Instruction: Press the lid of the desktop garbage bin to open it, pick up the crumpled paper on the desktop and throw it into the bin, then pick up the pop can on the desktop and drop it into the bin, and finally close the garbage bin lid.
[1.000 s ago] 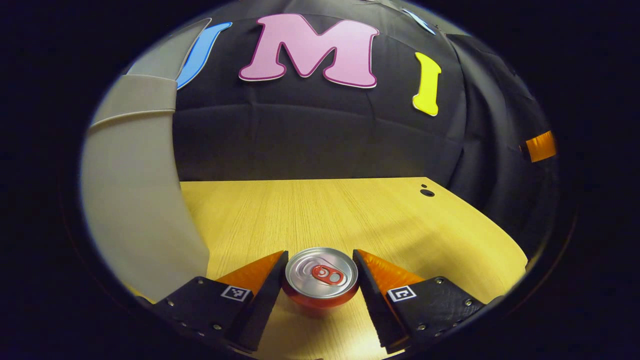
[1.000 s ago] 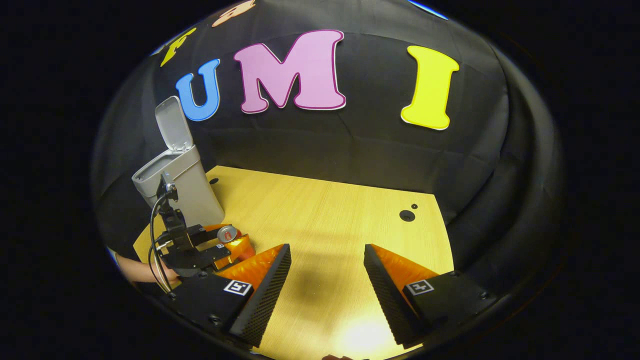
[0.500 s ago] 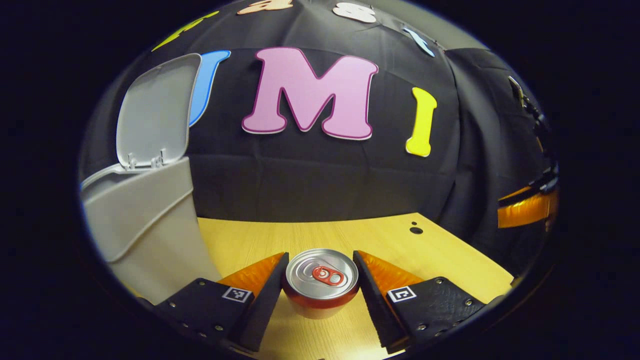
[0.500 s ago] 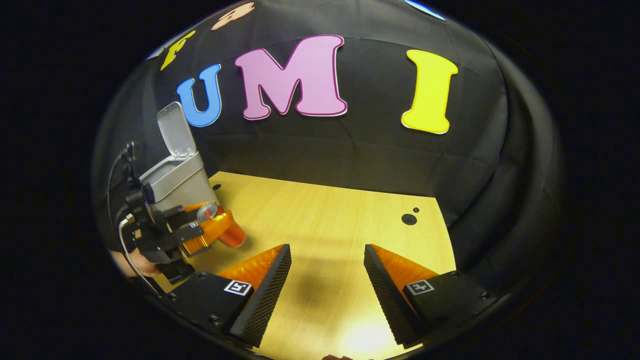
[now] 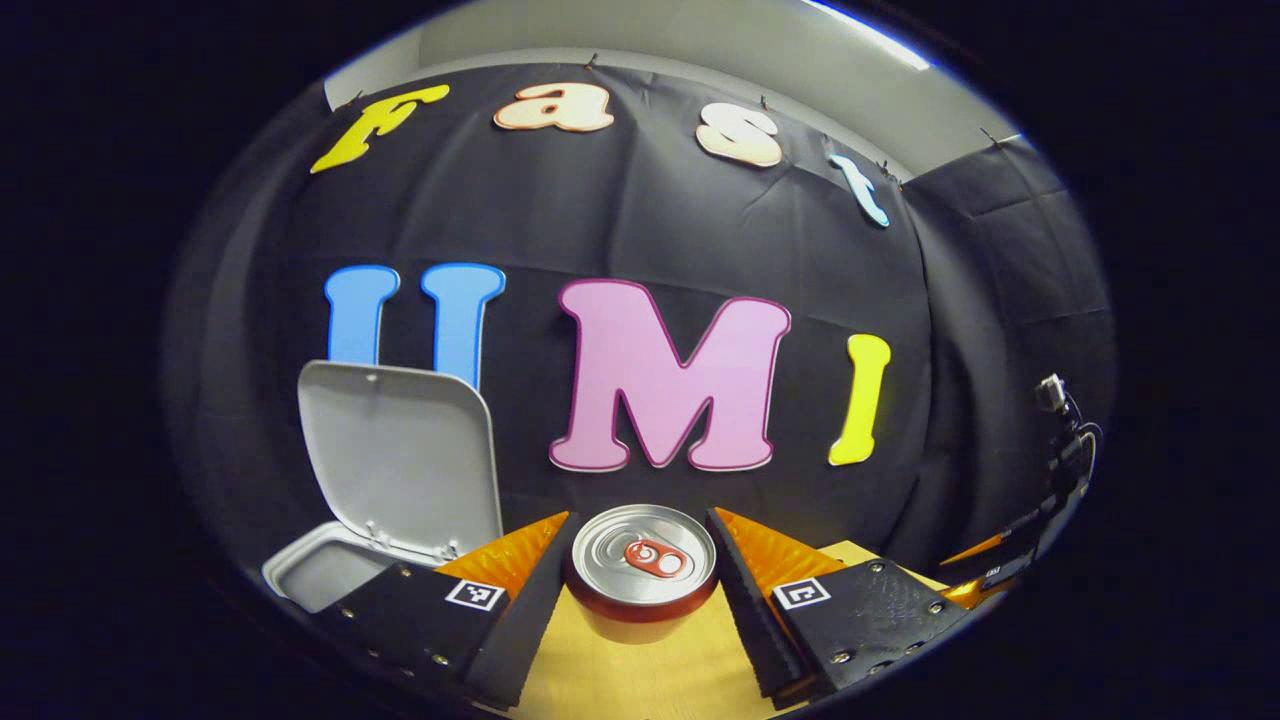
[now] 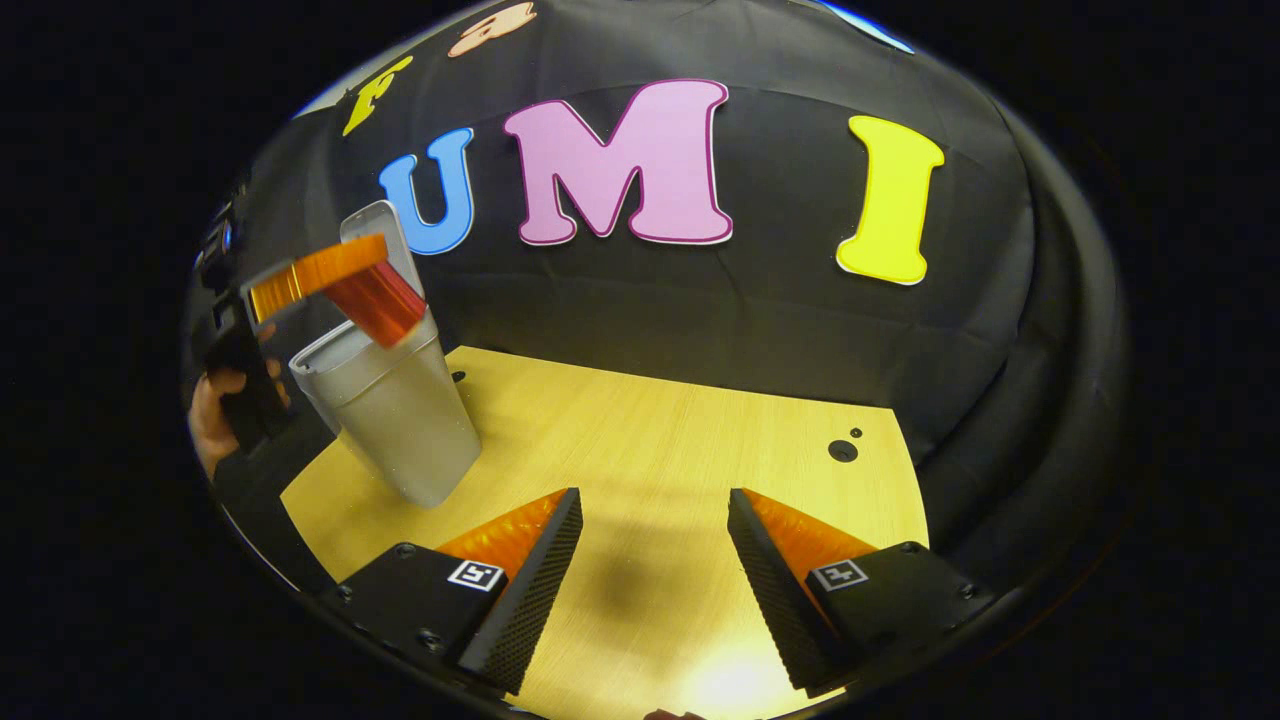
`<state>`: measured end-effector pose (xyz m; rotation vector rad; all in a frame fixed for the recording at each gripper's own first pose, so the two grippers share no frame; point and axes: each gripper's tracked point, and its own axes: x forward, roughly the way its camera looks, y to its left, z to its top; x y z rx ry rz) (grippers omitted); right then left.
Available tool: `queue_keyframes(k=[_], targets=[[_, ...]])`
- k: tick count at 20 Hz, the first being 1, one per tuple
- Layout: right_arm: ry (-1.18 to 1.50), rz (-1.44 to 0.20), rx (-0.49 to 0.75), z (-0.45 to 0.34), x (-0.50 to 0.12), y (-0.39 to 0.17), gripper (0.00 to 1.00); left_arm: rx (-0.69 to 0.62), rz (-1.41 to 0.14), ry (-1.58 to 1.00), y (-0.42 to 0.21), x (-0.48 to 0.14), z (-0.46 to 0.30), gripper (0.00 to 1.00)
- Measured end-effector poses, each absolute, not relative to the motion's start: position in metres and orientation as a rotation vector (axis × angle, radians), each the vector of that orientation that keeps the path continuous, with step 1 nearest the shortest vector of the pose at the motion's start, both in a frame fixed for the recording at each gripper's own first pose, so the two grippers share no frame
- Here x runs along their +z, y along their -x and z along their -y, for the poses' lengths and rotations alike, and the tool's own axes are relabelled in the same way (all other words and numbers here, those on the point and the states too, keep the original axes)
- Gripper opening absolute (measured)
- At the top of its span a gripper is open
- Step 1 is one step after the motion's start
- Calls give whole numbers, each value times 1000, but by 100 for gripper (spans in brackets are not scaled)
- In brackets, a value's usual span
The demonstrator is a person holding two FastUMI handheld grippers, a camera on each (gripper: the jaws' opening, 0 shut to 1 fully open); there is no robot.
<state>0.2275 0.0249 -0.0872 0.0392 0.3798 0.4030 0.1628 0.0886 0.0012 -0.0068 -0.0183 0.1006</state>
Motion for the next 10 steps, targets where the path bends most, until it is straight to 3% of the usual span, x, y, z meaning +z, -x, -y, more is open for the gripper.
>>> queue_keyframes(k=[3, 10], targets=[[-47, -368, 414, -39, -83, -226, 95, 185, 57, -25, -146, 25, -140, 82], [-39, -375, 445, -66, -81, -219, 95, 313, -74, -40, -120, -10, -220, 84]])
